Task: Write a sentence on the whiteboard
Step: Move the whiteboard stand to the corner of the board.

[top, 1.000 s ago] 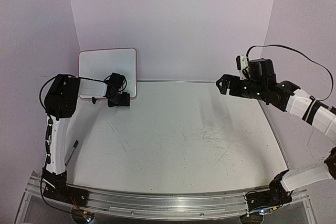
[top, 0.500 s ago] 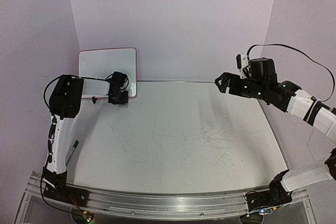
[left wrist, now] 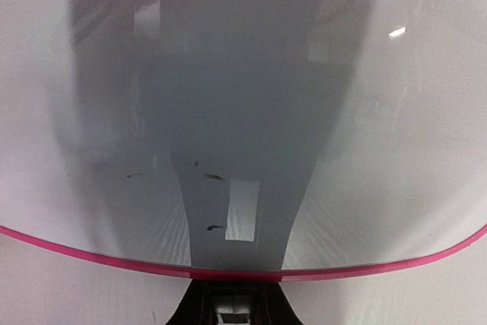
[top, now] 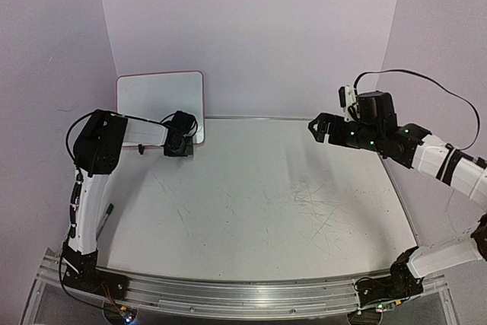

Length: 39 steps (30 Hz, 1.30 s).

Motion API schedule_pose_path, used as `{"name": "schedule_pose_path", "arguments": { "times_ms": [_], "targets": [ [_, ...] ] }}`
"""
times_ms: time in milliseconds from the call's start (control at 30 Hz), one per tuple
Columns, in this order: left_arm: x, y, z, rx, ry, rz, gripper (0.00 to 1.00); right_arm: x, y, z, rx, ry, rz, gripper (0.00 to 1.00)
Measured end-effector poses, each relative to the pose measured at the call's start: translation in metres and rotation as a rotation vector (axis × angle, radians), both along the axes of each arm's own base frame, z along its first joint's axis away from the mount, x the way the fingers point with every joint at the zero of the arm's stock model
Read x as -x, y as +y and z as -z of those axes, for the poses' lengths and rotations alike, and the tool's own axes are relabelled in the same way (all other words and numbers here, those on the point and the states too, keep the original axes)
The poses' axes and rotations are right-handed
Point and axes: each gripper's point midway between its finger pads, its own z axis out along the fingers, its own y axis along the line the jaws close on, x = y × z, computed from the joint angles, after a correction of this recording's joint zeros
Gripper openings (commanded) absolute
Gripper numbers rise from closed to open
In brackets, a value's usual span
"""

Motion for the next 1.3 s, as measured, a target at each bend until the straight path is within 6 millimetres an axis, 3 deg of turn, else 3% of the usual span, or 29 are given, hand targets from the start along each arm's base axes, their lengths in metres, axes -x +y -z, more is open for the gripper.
{"name": "schedule_pose_path", "arguments": {
  "times_ms": [200,300,500,567,700,833,1100,1300],
  "targets": [
    [0.047,-0.038,0.001,0.015,-0.004,-0.034,0.0,0.004,-0.001,0.023,0.019,0.035,-0.002,0.98],
    [0.078,-0.071,0.002,0.042,-0.016,-0.058,0.0,0.007,-0.003,0.035,0.026,0.053,-0.001,0.98],
    [0.156,-0.164,0.002,0.101,-0.014,-0.049,0.0,0.01,-0.001,0.049,0.022,0.071,-0.012,0.98],
    [0.181,-0.205,0.003,0.119,-0.016,-0.025,0.0,0.01,-0.001,0.05,0.019,0.069,-0.016,0.98],
    [0.216,-0.254,0.003,0.169,-0.021,-0.003,0.0,0.013,-0.004,0.052,0.02,0.061,-0.009,0.98],
    [0.24,-0.277,0.004,0.183,-0.045,-0.016,0.0,0.015,-0.011,0.047,0.024,0.038,0.012,0.98],
    [0.265,-0.301,0.005,0.196,-0.082,-0.07,0.0,0.024,-0.024,0.031,0.014,-0.019,0.043,0.98],
    [0.27,-0.314,0.005,0.206,-0.095,-0.08,0.35,0.028,-0.031,0.027,0.025,-0.03,0.063,0.98]
  ]
}}
